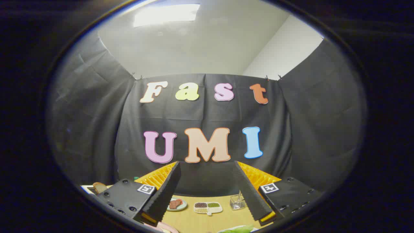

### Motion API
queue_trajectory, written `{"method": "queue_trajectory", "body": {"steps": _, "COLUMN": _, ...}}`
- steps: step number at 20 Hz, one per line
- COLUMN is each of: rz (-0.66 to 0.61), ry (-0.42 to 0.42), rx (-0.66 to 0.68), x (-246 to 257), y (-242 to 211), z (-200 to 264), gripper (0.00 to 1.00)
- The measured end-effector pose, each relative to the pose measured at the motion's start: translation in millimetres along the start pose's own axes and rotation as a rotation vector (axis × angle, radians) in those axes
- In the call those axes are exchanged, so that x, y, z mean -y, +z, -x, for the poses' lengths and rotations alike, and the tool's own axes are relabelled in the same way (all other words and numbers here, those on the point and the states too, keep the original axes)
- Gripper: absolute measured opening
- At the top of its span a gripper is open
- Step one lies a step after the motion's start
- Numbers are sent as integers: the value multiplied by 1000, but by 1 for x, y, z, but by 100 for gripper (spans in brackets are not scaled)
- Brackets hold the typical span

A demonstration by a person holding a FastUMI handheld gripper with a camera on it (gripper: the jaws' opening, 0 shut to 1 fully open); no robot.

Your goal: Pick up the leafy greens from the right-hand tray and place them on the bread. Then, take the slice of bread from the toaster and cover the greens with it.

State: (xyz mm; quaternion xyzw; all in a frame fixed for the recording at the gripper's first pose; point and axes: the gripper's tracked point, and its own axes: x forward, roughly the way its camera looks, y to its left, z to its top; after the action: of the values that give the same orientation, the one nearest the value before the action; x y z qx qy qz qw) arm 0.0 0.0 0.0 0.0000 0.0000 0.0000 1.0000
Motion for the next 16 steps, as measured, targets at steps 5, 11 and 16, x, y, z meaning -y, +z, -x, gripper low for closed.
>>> {"method": "queue_trajectory", "body": {"steps": 5, "rz": -32, "ry": -6, "rx": -14, "x": 9, "y": -4, "z": -10, "gripper": 100}}
{"method": "queue_trajectory", "body": {"steps": 11, "rz": -28, "ry": 4, "rx": -25, "x": 14, "y": -10, "z": -16, "gripper": 100}}
{"method": "queue_trajectory", "body": {"steps": 16, "rz": -9, "ry": 18, "rx": -16, "x": 20, "y": -11, "z": -20, "gripper": 100}}
